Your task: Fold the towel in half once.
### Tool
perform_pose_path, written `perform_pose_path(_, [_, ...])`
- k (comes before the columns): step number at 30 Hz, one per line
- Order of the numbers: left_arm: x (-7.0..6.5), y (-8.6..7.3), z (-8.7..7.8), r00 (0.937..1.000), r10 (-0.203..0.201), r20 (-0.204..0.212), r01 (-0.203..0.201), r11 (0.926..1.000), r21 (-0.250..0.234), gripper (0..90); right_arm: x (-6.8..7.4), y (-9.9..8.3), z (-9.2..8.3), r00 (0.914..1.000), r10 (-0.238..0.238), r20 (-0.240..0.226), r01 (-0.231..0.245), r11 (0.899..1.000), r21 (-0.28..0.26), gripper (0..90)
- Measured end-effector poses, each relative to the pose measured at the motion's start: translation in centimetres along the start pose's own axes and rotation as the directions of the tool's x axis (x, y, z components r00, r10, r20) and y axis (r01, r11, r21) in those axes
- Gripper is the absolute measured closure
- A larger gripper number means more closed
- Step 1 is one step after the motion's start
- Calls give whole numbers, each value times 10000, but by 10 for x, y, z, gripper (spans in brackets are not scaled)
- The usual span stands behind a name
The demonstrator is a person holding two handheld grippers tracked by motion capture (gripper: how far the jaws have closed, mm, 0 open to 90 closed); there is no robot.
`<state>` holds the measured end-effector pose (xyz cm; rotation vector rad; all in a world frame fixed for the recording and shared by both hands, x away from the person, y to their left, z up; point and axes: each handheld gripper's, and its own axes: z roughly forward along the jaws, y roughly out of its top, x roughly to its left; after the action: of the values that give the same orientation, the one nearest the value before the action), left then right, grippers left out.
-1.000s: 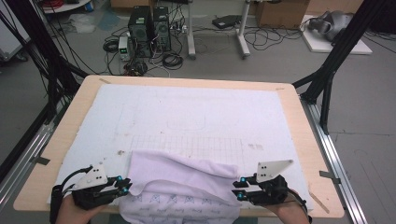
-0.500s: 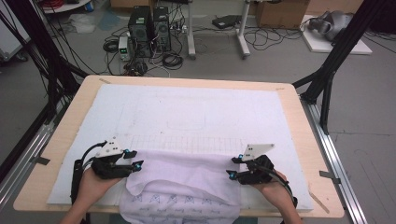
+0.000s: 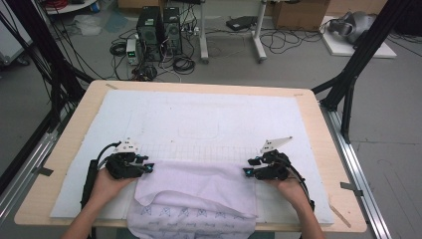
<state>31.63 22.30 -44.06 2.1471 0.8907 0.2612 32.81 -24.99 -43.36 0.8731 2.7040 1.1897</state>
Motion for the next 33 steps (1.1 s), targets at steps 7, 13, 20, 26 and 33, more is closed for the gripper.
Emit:
perform_pose_path(7, [2, 11, 2, 9985, 221, -494, -235, 9993, -277, 827, 2, 8, 6, 9988, -470, -136, 477, 9973, 550, 861])
perform_pose_path(13, [23, 54, 4, 9964, -5, -850, -70, 9961, -879, 831, -22, 41, -4, 9959, -474, 774, 439, 9979, 470, 863])
perform_pose_path(20, [59, 125, -10, 9845, 328, -1720, -495, 9944, -936, 831, -58, 96, -35, 9836, -206, 1794, 290, 9986, -448, 863])
perform_pose_path(26, [75, 190, -38, 9684, 411, -2460, -866, 9803, -1773, 831, -75, 145, -70, 9662, -84, 2577, 463, 9889, -1414, 864])
perform_pose_path(33, [83, 188, -31, 9631, 241, -2681, -614, 9894, -1318, 656, -83, 165, -76, 9659, 305, 2570, 177, 9829, -1833, 645])
